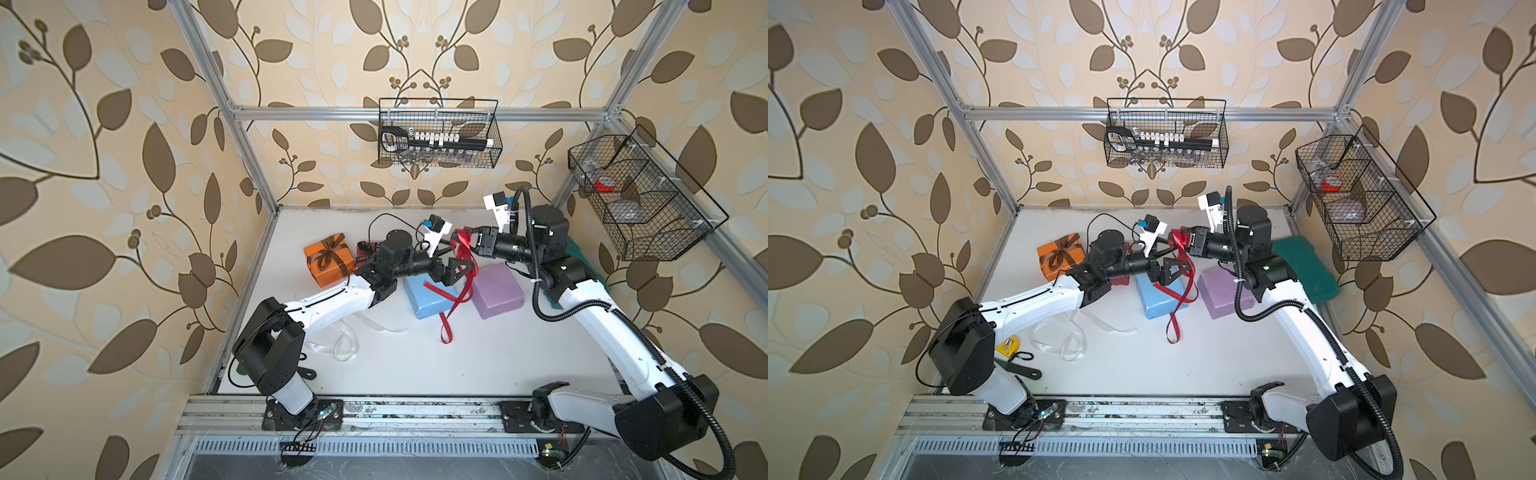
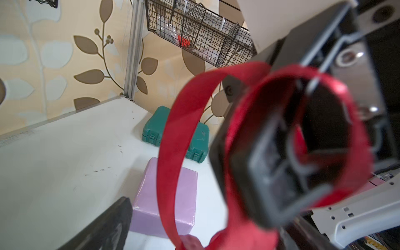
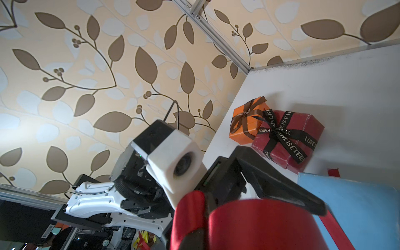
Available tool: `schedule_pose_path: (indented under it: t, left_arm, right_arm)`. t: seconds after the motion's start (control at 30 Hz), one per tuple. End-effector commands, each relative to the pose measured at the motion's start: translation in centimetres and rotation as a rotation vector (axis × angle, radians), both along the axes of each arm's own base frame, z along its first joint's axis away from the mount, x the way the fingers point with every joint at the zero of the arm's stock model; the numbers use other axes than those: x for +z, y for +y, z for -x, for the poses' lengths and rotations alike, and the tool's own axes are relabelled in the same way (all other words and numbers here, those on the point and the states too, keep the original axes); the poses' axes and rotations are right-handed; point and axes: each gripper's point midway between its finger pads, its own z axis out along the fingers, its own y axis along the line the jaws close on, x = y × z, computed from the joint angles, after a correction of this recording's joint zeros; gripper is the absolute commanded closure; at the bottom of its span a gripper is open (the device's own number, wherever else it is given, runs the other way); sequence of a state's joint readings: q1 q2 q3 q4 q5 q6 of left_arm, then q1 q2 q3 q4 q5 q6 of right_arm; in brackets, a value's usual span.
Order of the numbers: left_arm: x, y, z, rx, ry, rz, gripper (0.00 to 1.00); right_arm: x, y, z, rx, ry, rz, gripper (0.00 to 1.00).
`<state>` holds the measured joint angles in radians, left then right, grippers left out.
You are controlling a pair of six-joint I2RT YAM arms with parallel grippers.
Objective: Untie the ribbon bows on the gift boxes
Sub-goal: Place the ribbon at the center of the board.
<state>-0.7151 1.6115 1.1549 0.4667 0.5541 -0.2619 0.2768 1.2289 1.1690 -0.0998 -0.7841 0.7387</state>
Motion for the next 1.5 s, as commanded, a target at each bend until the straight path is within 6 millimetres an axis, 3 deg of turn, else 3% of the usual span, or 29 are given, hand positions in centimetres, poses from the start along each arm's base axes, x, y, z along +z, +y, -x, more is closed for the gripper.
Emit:
schedule_pose_path:
  t: [0.0, 0.07, 0.13, 0.17, 0.23, 0.33, 0.5, 0.57, 0.7, 0.73, 0.77, 0.83, 1.0, 1.3, 1.37, 1.47]
  left_arm:
    - [4.7, -0.9, 0.7, -0.068, -0.081, 0.092, 0.01]
    - [4.9, -1.4, 1.2, -0.118, -0.06, 0.089, 0.06]
    - [4.9, -1.9, 2.0, -0.18, -0.026, 0.081, 0.21]
    - [4.9, -2.1, 2.4, -0.211, -0.011, 0.077, 0.35]
    - [4.6, -2.3, 2.8, -0.246, 0.042, 0.058, 0.74]
    - [3.6, -2.1, 3.0, -0.241, 0.089, 0.024, 1.0]
    - [1.6, -0.2, 2.8, -0.132, 0.107, -0.069, 1.0]
    - [1.0, 0.9, 2.5, -0.071, 0.118, -0.112, 1.0]
    - [0.4, 3.5, 1.7, 0.045, 0.165, -0.141, 1.0]
    - [0.3, 4.4, 1.4, 0.071, 0.188, -0.138, 1.0]
    - [0.1, 4.9, 1.1, 0.084, 0.214, -0.137, 1.0]
    - [1.0, 6.6, 1.0, 0.123, 0.238, -0.128, 1.0]
    - [-1.4, 10.0, 1.6, 0.227, 0.333, -0.33, 1.0]
    - [-6.1, 14.8, 5.1, 0.207, 0.615, -0.561, 1.0]
    - [-6.6, 16.4, 5.3, 0.247, 0.647, -0.602, 1.0]
    - [-6.6, 20.6, 4.1, 0.392, 0.669, -0.607, 1.0]
  right_arm:
    - [1.9, -0.1, 0.8, -0.002, -0.051, -0.025, 1.0]
    - [1.7, -0.2, 0.7, -0.009, -0.048, -0.016, 1.0]
    - [1.3, -0.7, 0.4, -0.032, -0.042, -0.002, 1.0]
    - [1.0, -0.8, 0.3, -0.042, -0.037, 0.001, 1.0]
    - [0.9, -1.3, 0.0, -0.062, -0.036, 0.004, 1.0]
    - [0.8, -1.8, -0.3, -0.085, -0.037, 0.008, 1.0]
    - [0.0, -2.1, 0.0, -0.095, -0.038, 0.048, 1.0]
    - [-0.9, -2.2, 0.1, -0.096, -0.027, 0.079, 0.63]
    - [-3.1, -2.7, 0.4, -0.111, 0.015, 0.133, 0.3]
    - [-3.8, -2.8, 0.4, -0.114, 0.029, 0.15, 0.12]
    - [-4.4, -3.0, 0.5, -0.118, 0.04, 0.169, 0.01]
    - [-5.9, -3.4, 0.6, -0.132, 0.065, 0.213, 0.01]
    - [-9.2, -5.0, 0.5, -0.199, 0.124, 0.333, 0.01]
    - [-10.4, -4.9, 0.3, -0.199, 0.132, 0.352, 0.01]
    - [-10.6, -4.7, 0.4, -0.194, 0.121, 0.366, 0.01]
    - [-11.1, -4.2, 0.6, -0.181, 0.105, 0.39, 0.01]
